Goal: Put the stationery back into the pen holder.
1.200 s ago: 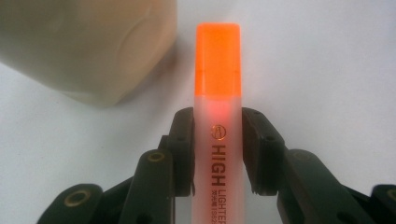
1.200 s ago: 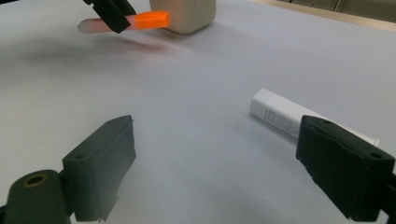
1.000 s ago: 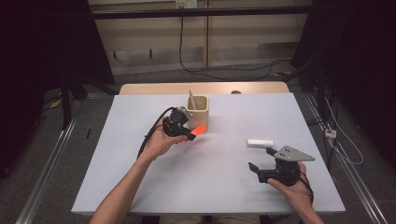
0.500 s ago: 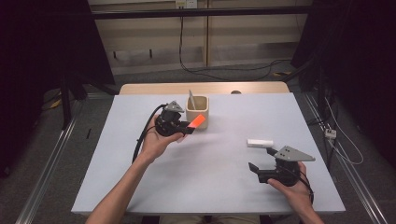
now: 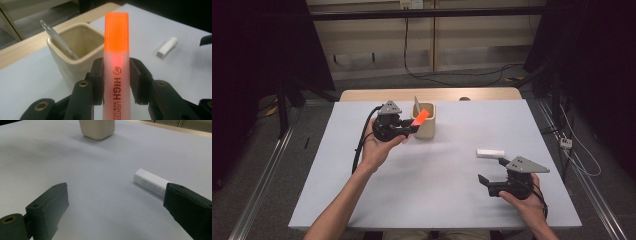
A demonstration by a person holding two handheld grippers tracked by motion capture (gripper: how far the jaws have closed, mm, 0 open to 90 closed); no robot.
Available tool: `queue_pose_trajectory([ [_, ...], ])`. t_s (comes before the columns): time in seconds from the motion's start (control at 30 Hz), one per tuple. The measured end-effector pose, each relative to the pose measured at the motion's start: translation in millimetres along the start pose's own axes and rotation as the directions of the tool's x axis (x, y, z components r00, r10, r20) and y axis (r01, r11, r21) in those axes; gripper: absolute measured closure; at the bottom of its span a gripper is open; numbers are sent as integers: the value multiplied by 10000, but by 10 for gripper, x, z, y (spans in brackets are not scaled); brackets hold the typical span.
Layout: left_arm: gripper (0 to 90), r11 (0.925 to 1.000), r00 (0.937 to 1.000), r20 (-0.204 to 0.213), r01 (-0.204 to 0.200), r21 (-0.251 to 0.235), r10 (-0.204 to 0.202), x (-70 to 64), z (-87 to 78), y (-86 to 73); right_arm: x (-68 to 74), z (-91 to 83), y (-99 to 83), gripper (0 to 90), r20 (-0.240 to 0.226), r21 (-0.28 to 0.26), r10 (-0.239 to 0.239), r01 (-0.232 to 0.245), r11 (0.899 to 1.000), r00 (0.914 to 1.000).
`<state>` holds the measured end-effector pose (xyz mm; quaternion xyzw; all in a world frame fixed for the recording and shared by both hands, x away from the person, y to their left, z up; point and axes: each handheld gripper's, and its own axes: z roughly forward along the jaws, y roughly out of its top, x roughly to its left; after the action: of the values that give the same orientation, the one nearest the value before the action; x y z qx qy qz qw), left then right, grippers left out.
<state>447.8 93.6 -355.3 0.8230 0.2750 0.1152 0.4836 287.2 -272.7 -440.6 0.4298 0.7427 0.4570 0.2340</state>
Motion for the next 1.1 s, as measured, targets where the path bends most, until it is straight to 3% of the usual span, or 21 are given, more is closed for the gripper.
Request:
queue_pose_trajectory([
  [0.1, 673, 9996, 9996, -203, -191, -206, 187, -6, -1, 77, -5, 6, -4, 57, 8, 27, 34, -34, 10000, 10000],
  [0.47, 673, 9944, 9994, -321, 117, -1052, -152, 40, 85, 240, -9, -10, -4, 56, 2, -10, 29, -29, 10000, 10000],
  [0.53, 673, 9936, 9996, -283, 14, -1133, -46, 36, 95, 266, -8, -11, -3, 57, 0, -24, 31, -31, 10000, 10000],
  [0.6, 672, 9929, 9986, -412, -372, -1131, 327, -4, 102, 289, -10, -9, -3, 57, -10, -24, 63, -63, 10000, 10000],
  [0.67, 672, 9915, 9984, -445, -402, -1238, 349, -31, 105, 308, -14, -5, -4, 57, -5, 7, 59, -59, 10000, 10000],
  [0.83, 673, 9826, 9975, -694, -247, -1843, 120, -19, 124, 360, -9, -4, -4, 57, -4, 5, 24, -24, 10000, 10000],
  [1.1, 673, 9730, 9962, -844, -1, -2308, -200, 71, 223, 441, -8, -12, -6, 57, -25, -18, 16, -16, 10000, 10000],
])
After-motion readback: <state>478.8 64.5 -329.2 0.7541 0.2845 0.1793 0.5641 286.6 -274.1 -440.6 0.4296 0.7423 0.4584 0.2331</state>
